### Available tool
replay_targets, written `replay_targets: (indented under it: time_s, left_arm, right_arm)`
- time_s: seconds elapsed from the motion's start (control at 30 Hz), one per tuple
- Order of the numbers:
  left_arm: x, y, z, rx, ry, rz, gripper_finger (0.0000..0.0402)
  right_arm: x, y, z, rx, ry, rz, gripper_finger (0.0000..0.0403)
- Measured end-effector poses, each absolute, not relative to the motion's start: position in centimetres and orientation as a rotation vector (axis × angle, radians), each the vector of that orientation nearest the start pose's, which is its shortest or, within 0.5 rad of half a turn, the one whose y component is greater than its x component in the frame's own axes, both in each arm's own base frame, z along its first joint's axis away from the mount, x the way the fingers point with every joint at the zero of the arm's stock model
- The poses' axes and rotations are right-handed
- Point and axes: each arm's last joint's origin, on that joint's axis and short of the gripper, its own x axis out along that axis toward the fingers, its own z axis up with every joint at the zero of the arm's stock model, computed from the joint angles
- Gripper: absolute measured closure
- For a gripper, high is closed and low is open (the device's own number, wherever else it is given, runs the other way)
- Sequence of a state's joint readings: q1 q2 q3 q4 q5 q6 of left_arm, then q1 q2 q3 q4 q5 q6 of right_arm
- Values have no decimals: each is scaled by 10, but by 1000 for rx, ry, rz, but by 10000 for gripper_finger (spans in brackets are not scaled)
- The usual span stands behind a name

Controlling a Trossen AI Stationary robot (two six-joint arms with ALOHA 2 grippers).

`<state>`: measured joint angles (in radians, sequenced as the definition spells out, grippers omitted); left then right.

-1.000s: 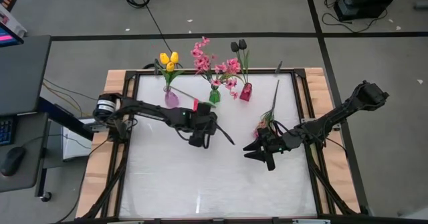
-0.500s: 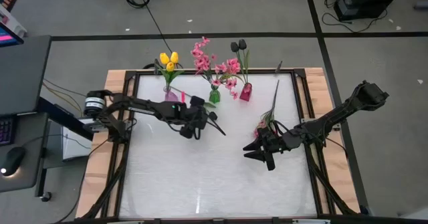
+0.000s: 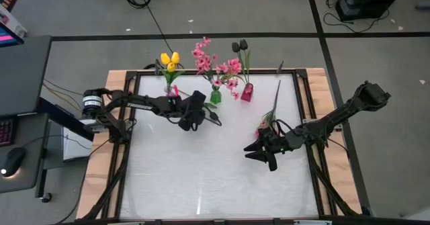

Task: Sort flowers into vase by color
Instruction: Put the black flower into the red vase

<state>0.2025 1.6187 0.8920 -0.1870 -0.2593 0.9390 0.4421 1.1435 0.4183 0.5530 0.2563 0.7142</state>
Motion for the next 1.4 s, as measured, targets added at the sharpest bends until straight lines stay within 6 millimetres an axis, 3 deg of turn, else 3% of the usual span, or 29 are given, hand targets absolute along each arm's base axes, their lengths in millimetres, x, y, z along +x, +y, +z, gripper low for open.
replay_targets:
  time_s: [0.5, 0.77, 1.2, 1.4]
  left_arm:
    - [313, 94, 154, 912, 1059, -44, 134]
    - [322, 96, 141, 956, 1035, -54, 134]
    - [340, 102, 144, 982, 990, -28, 134]
    - [342, 103, 134, 977, 1011, -41, 134]
  right_arm:
    - [209, 91, 210, 654, 215, 120, 231]
    - [209, 91, 211, 657, 206, 121, 231]
    - [209, 91, 211, 658, 202, 122, 231]
    - [209, 91, 212, 659, 200, 124, 231]
